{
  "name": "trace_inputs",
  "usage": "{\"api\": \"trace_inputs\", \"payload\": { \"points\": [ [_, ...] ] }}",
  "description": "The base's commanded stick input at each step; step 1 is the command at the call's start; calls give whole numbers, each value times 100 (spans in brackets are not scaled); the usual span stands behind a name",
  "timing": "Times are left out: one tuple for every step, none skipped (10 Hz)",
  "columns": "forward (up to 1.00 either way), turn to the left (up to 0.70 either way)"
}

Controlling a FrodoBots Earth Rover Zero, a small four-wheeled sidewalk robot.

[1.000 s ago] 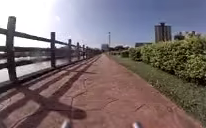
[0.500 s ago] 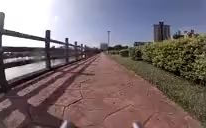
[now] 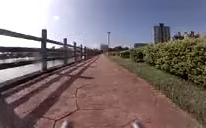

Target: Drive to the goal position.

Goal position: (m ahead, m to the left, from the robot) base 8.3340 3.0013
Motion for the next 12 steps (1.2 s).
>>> {"api": "trace_inputs", "payload": {
  "points": [
    [50,0],
    [50,0],
    [50,0],
    [50,0],
    [50,0],
    [50,0],
    [50,0],
    [50,0],
    [50,0],
    [50,0],
    [50,0],
    [50,0]
  ]
}}
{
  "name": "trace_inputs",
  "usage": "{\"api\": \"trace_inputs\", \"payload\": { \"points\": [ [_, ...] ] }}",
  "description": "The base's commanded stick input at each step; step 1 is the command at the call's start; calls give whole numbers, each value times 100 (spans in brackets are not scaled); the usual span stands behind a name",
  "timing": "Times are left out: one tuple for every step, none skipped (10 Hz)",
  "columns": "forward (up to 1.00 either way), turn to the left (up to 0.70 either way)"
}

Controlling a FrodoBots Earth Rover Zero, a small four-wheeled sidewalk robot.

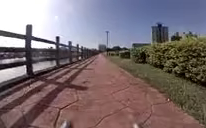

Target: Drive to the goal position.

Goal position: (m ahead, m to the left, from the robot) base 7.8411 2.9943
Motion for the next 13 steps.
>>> {"api": "trace_inputs", "payload": {
  "points": [
    [50,0],
    [50,0],
    [50,0],
    [50,0],
    [50,0],
    [50,0],
    [50,0],
    [50,0],
    [50,0],
    [50,0],
    [50,0],
    [50,0],
    [50,0]
  ]
}}
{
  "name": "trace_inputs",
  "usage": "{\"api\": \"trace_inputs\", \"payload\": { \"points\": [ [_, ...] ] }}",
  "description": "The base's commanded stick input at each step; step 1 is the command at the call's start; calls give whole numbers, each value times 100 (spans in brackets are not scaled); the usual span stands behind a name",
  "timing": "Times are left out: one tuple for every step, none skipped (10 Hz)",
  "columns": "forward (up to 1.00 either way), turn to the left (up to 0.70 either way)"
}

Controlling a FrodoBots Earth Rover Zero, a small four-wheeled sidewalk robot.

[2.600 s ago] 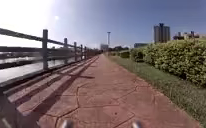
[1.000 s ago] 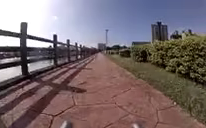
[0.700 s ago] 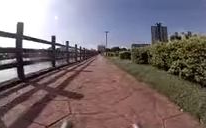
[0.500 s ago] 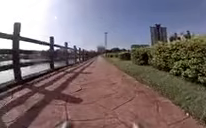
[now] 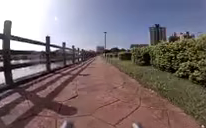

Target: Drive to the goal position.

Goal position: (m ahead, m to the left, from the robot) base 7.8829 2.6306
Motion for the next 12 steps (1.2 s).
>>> {"api": "trace_inputs", "payload": {
  "points": [
    [50,0],
    [50,0],
    [50,0],
    [50,0],
    [50,0],
    [50,0],
    [50,0],
    [50,0],
    [50,0],
    [50,0],
    [50,0],
    [50,0]
  ]
}}
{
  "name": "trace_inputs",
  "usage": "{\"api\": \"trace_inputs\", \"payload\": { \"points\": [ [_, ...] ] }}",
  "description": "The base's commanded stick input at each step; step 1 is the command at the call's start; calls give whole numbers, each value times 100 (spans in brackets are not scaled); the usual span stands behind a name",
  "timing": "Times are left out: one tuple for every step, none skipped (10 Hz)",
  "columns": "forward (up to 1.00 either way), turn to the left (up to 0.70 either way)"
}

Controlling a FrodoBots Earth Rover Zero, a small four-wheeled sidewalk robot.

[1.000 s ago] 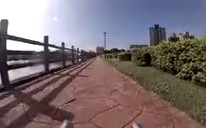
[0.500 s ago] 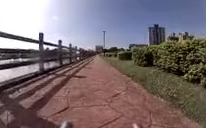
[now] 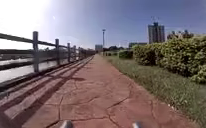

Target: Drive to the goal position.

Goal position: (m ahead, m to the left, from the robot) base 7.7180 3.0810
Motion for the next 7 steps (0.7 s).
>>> {"api": "trace_inputs", "payload": {
  "points": [
    [50,0],
    [50,0],
    [50,0],
    [50,0],
    [50,0],
    [50,0],
    [50,0]
  ]
}}
